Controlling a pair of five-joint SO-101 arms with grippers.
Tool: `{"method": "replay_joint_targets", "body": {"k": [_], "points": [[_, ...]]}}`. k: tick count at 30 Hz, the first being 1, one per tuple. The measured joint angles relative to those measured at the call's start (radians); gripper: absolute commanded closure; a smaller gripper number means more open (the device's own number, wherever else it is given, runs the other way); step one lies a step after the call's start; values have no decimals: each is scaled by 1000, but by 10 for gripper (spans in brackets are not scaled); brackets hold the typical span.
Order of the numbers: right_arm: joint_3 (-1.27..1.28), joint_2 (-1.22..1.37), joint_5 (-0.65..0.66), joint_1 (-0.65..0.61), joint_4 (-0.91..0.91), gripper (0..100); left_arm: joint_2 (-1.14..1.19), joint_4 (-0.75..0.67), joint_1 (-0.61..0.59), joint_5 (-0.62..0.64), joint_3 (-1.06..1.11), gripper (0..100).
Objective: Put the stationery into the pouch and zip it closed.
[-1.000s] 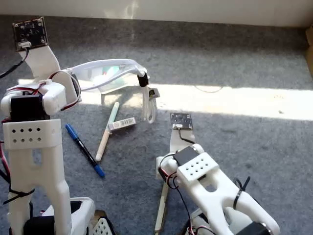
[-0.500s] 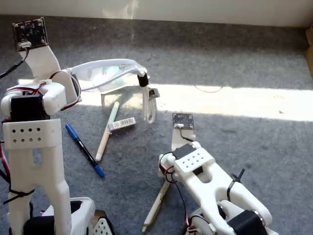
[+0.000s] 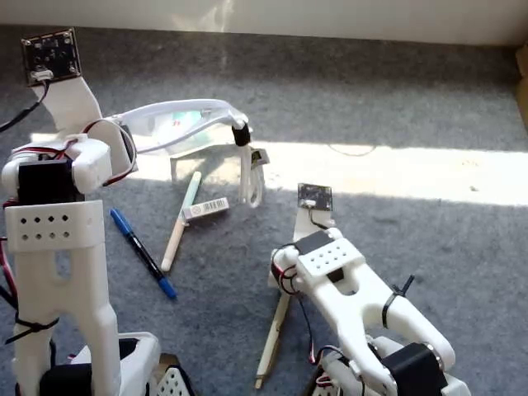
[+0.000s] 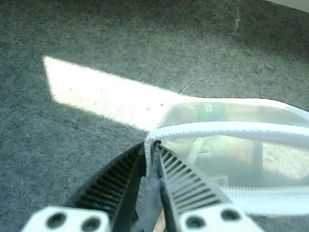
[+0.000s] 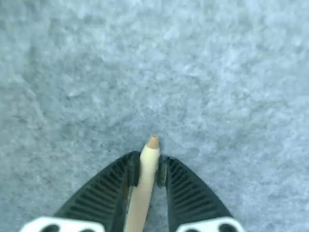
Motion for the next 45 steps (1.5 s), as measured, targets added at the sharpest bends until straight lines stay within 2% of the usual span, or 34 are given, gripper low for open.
{"method": "replay_joint_targets", "body": {"k": [6, 16, 30, 35, 45], "points": [[-146, 5, 63, 23, 135, 993, 0, 0, 0, 0, 0, 984], [-245, -78, 81, 23, 230, 993, 0, 0, 0, 0, 0, 984], [-247, -529, 140, 29, 238, 993, 0, 0, 0, 0, 0, 984], [-253, -603, 143, 29, 238, 993, 0, 0, 0, 0, 0, 984], [-442, -632, 146, 29, 238, 993, 0, 0, 0, 0, 0, 984]]}}
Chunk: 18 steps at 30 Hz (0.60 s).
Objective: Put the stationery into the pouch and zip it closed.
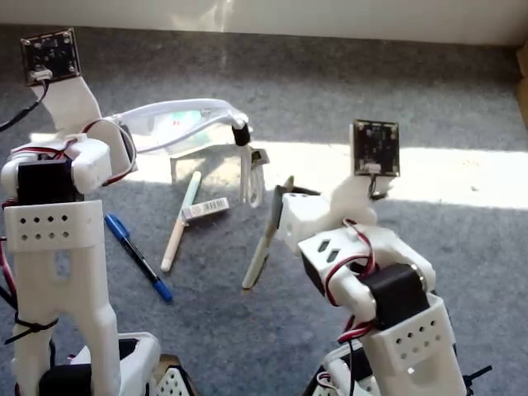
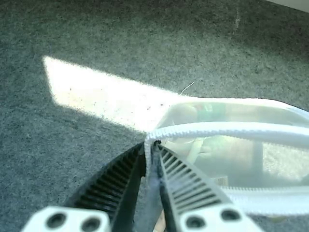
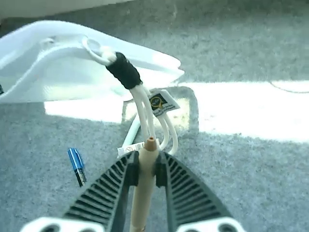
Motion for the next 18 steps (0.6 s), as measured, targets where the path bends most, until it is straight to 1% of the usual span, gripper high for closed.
{"method": "replay_joint_targets", "body": {"k": [3, 9, 14, 18], "points": [[-51, -6, 0, 0, -40, 993, 0, 0, 0, 0, 0, 984], [-75, -6, 0, 0, -250, 993, 0, 0, 0, 0, 0, 984], [-75, -6, 87, 0, -428, 993, 0, 0, 0, 0, 0, 983], [-75, -6, 110, 0, -535, 993, 0, -3, 0, 0, 0, 982]]}}
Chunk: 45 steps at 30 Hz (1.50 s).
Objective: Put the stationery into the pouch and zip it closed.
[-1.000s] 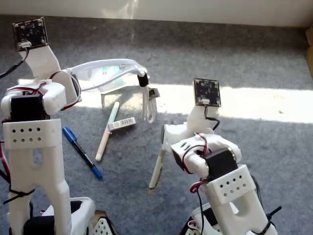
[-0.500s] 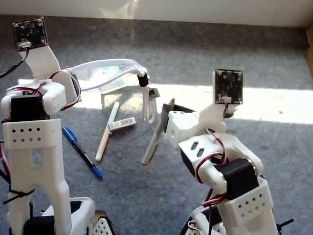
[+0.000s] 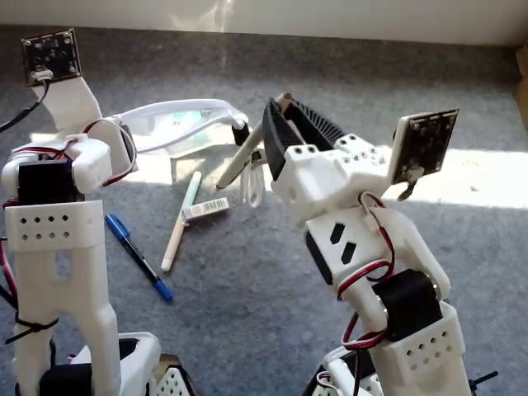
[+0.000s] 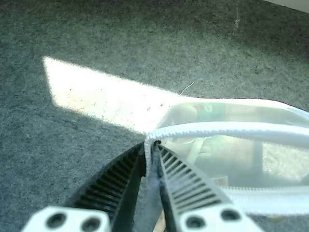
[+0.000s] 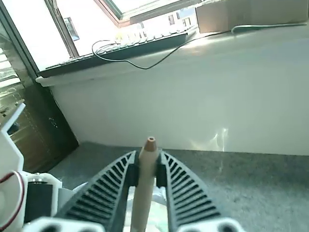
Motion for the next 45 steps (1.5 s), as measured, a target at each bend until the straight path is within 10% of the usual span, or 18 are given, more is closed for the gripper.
{"method": "replay_joint_targets", "body": {"k": [31, 45], "points": [[318, 25, 381, -189, -798, 993, 0, 0, 0, 0, 0, 982], [322, 216, 560, -198, -881, 993, 0, 0, 0, 0, 0, 982]]}}
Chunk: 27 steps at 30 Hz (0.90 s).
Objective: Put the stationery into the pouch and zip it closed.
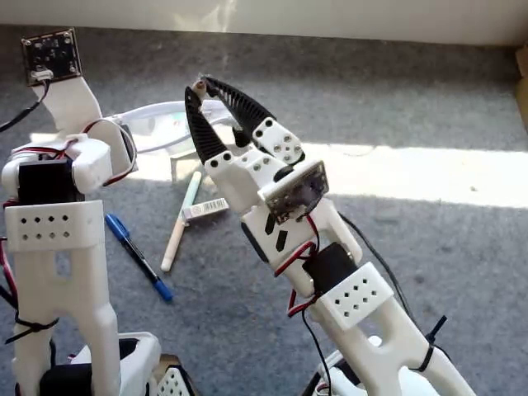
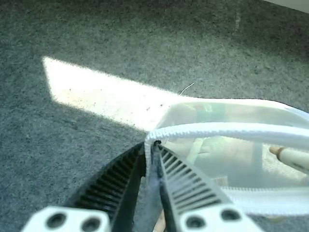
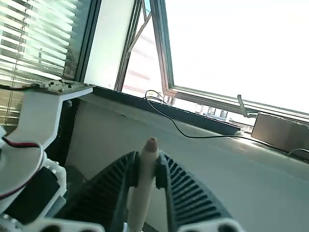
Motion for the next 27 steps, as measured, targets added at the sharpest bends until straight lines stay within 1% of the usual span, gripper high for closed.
{"method": "replay_joint_targets", "body": {"k": [3, 6, 8, 14, 18, 20, 22, 25, 27], "points": [[0, 0, 61, -28, 74, 993, 0, 0, 0, 0, 0, 982], [0, 0, 83, -58, 170, 993, 0, 0, 0, 0, 0, 982], [0, 0, 87, -74, 204, 993, 0, 0, 0, 0, 0, 982], [0, 0, 87, -77, 221, 993, 0, -2, 0, 0, 5, 982], [0, 0, 87, -77, 226, 988, -2, -34, 0, 0, 37, 982], [0, 0, 87, -72, 267, 987, -2, -41, 0, 0, 38, 982], [0, 0, 87, -60, 333, 964, -2, -41, 0, 0, 40, 982], [-25, 0, 87, -44, 419, 899, -2, -41, 0, 0, 40, 982], [-44, 0, 87, -41, 473, 872, -2, -41, 0, 0, 40, 982]]}}
